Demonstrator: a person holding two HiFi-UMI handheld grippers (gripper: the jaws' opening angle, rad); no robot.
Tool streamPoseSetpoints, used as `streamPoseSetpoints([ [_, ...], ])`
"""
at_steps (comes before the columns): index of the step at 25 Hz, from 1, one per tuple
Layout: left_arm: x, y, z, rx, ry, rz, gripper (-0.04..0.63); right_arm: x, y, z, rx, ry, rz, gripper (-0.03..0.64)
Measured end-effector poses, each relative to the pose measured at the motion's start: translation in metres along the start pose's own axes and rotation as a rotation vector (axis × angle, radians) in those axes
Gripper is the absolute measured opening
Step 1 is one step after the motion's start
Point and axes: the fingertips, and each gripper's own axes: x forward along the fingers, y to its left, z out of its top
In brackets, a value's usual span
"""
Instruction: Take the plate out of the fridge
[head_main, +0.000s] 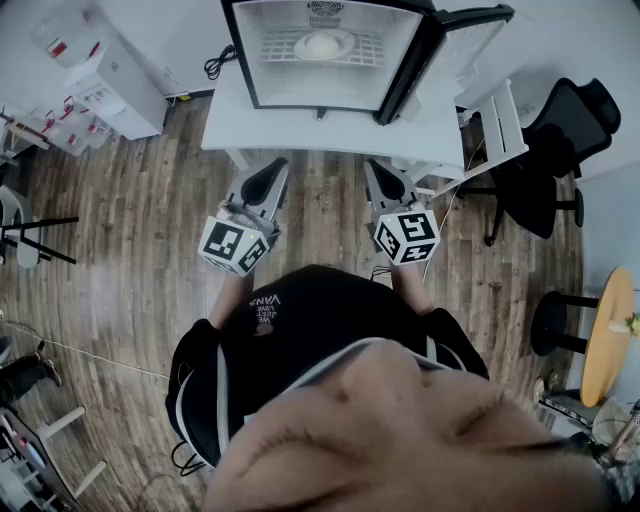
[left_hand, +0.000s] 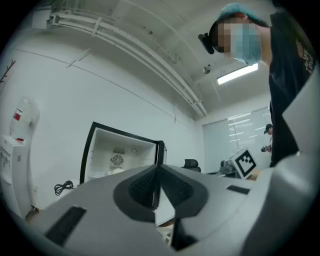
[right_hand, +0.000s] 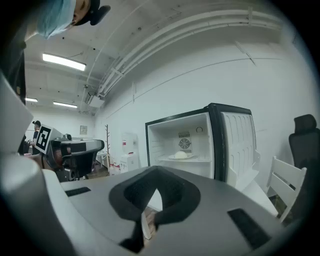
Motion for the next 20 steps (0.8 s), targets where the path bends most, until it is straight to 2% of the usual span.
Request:
streamPoseSetpoints([
  [9, 0.009, 0.008, -0.006, -0.014, -0.003, 0.013, 0.034, 0.007, -0.009, 0.001, 0.059, -0.041, 0.022, 0.012],
  [20, 0.037, 0.007, -0.015, -0.044, -0.031, 0.054, 0.034, 0.007, -0.037, -0.007, 0.05, -0.011, 0.063, 0.012],
])
